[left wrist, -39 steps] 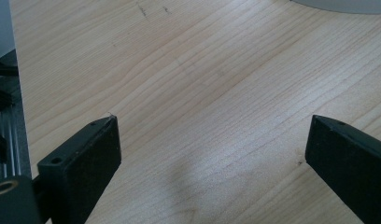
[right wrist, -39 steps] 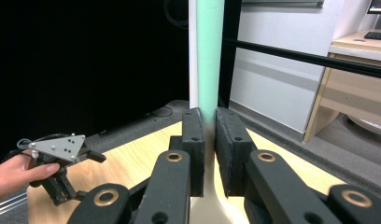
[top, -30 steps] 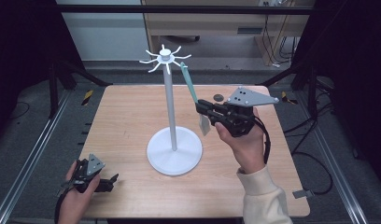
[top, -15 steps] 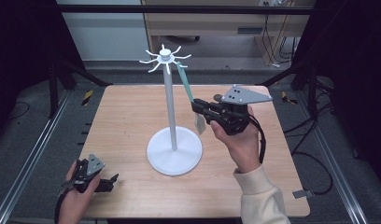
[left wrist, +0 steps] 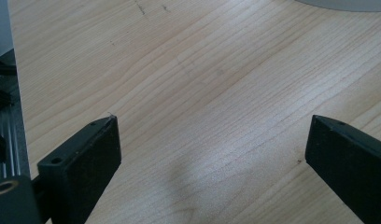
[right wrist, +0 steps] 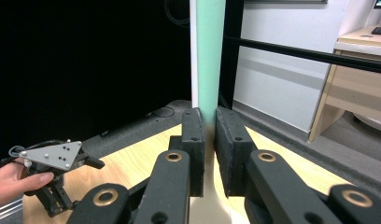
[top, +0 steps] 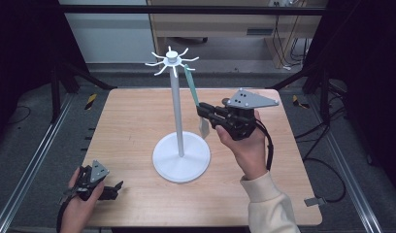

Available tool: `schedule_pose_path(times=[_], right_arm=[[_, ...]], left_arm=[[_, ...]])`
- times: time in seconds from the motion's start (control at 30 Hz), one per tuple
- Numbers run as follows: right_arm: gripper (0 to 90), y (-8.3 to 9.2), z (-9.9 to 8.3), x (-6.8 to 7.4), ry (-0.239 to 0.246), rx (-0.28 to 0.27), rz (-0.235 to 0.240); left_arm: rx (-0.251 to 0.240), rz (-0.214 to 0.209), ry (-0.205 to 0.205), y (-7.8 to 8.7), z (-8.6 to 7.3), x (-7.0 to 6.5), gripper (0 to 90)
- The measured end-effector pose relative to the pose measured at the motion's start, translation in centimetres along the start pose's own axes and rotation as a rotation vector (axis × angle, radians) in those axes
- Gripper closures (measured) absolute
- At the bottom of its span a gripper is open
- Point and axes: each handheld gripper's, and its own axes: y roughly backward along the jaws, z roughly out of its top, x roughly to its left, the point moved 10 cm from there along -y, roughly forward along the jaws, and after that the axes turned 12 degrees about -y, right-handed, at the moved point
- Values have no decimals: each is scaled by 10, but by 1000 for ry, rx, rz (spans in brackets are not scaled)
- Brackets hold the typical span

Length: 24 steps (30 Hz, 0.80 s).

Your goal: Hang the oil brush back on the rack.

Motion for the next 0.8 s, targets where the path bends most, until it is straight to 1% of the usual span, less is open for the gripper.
schedule_pose_path(times=[0.47, 0.7, 0.8], right_arm=[[824, -9, -2, -4, -1, 17, 0], [825, -13, -2, -7, -4, 17, -2], [806, -15, -4, -8, -5, 32, -5]], left_arm=[[1, 3, 3, 0, -1, 1, 31], [1, 4, 4, 1, -1, 1, 31], [1, 5, 5, 1, -1, 1, 31]])
